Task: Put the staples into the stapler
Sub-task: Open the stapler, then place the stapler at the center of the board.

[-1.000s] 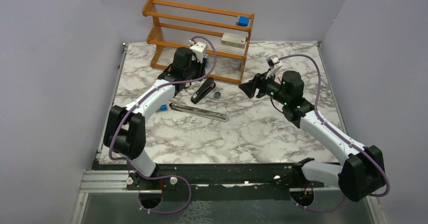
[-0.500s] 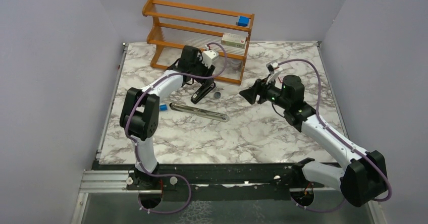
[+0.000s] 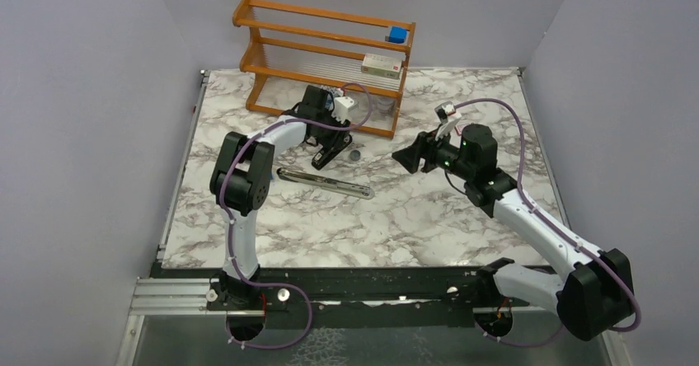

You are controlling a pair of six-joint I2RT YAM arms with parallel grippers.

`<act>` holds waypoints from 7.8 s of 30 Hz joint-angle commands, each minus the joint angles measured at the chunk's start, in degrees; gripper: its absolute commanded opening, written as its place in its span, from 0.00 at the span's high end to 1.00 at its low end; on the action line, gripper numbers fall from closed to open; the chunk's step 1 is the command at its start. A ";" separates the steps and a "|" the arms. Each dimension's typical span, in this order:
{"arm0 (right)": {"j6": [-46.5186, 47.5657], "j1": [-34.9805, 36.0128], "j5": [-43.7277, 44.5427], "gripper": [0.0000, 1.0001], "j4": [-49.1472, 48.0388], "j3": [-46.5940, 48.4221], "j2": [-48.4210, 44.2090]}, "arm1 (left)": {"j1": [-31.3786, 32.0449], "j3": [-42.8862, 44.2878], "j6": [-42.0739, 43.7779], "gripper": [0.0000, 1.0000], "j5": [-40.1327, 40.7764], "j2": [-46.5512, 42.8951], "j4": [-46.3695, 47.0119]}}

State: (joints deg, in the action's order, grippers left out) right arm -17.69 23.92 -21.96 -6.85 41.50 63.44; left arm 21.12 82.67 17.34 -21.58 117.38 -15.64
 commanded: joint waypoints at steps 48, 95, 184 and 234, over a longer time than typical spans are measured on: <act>-28.30 0.16 12.64 0.57 -16.67 1.16 5.56 | 13.33 -19.86 -18.46 1.00 -17.23 -32.76 36.28; 7.19 0.25 17.12 0.99 7.21 16.26 7.87 | 18.27 -2.15 -3.97 0.53 -19.96 -18.42 19.70; -24.88 -6.96 7.69 0.99 -3.15 10.19 -8.24 | 17.42 -24.43 -13.49 0.98 -20.90 -27.90 50.98; -14.74 -6.96 15.95 0.46 13.37 10.32 -19.51 | -1.34 14.71 74.72 1.00 -17.71 -3.80 -48.07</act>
State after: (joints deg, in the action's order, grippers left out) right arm -33.32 17.04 -4.60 4.58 51.57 43.86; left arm 20.05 93.54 85.49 -41.25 112.05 -56.53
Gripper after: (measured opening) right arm 0.539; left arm 0.250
